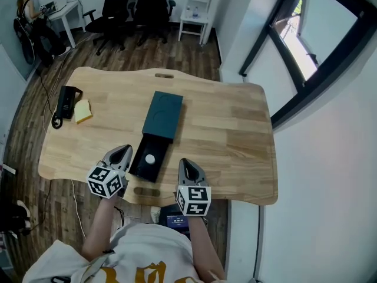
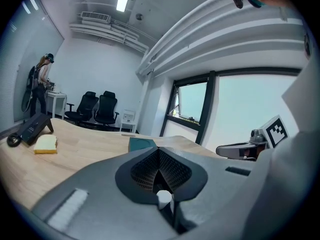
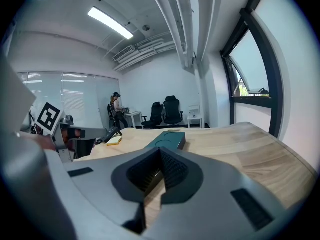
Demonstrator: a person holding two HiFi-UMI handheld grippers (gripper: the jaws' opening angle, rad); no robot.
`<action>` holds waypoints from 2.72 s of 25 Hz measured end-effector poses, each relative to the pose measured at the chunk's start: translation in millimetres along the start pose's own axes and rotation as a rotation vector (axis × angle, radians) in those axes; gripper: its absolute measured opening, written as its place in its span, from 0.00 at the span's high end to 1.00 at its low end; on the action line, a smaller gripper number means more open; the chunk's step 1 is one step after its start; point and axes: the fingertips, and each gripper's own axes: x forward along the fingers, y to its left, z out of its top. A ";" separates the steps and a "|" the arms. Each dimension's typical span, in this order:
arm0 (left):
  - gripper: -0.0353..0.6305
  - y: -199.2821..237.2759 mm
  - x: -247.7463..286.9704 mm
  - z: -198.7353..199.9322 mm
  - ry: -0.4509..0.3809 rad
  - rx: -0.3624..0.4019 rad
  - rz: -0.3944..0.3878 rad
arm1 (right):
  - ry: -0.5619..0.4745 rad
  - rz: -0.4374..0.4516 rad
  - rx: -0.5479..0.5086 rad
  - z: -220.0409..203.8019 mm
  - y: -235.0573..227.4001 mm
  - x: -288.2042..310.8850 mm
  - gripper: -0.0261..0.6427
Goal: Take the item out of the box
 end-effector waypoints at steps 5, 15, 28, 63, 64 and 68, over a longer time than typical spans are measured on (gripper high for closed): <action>0.94 -1.5 10.0 -12.9 0.034 0.001 -0.011 | 0.023 -0.006 0.013 -10.2 -8.2 1.8 0.95; 0.94 -6.2 14.5 -68.9 0.184 -0.018 -0.028 | 0.088 0.004 0.040 -44.3 -10.2 5.7 0.95; 0.94 -15.4 25.4 -109.6 0.308 -0.004 -0.065 | 0.142 0.005 0.094 -75.7 -16.0 4.5 0.95; 0.61 -19.2 86.8 -161.8 0.661 0.318 -0.164 | 0.195 0.002 0.156 -79.8 -47.5 40.5 0.95; 0.61 -19.3 86.9 -163.4 0.669 0.316 -0.168 | 0.196 0.000 0.155 -79.9 -48.2 40.5 0.95; 0.61 -21.1 88.5 -168.1 0.675 0.355 -0.184 | 0.198 -0.006 0.155 -78.7 -50.8 39.4 0.95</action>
